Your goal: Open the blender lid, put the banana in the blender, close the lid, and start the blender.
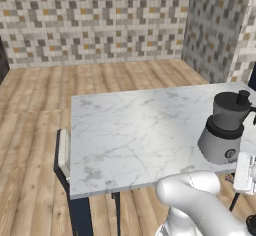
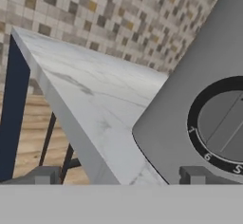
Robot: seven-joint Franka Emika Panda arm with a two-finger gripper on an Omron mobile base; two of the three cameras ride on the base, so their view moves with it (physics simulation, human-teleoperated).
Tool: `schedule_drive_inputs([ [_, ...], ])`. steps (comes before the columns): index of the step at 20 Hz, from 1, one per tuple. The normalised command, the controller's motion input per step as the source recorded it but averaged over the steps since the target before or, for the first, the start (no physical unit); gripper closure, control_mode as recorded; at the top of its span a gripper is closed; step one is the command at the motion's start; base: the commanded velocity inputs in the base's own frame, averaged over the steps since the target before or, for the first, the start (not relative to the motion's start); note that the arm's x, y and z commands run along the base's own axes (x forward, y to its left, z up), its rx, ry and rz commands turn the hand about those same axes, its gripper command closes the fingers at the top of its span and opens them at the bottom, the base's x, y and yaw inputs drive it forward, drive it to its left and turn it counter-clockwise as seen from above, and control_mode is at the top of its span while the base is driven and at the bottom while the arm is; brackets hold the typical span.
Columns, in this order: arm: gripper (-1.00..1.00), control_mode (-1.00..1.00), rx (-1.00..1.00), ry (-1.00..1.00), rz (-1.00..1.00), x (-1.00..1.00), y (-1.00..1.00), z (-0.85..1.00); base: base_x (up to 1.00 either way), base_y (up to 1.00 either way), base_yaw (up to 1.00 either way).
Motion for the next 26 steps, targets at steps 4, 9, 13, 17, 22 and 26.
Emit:
schedule_drive_inputs([
  [4,-1.0,-1.0,0.0,0.0,0.0,0.15,-0.14,-0.2,0.0,0.0,0.0],
  [9,-1.0,-1.0,0.0,0.0,0.0,0.16,-0.09,-0.17,0.0,0.0,0.0],
  [13,-1.0,-1.0,0.0,0.0,0.0,0.25,0.0,-0.07,0.0,0.0,0.0],
  [17,-1.0,-1.0,0.0,0.01,0.0,0.34,0.0,0.0,0.0,0.0,0.0],
  [22,-1.0,-1.0,0.0,0.02,0.0,0.17,0.0,0.0,0.0,0.0,0.0],
  [26,-1.0,-1.0,0.0,0.0,0.0,-0.47,-0.16,0.1,0.0,0.0,0.0],
])
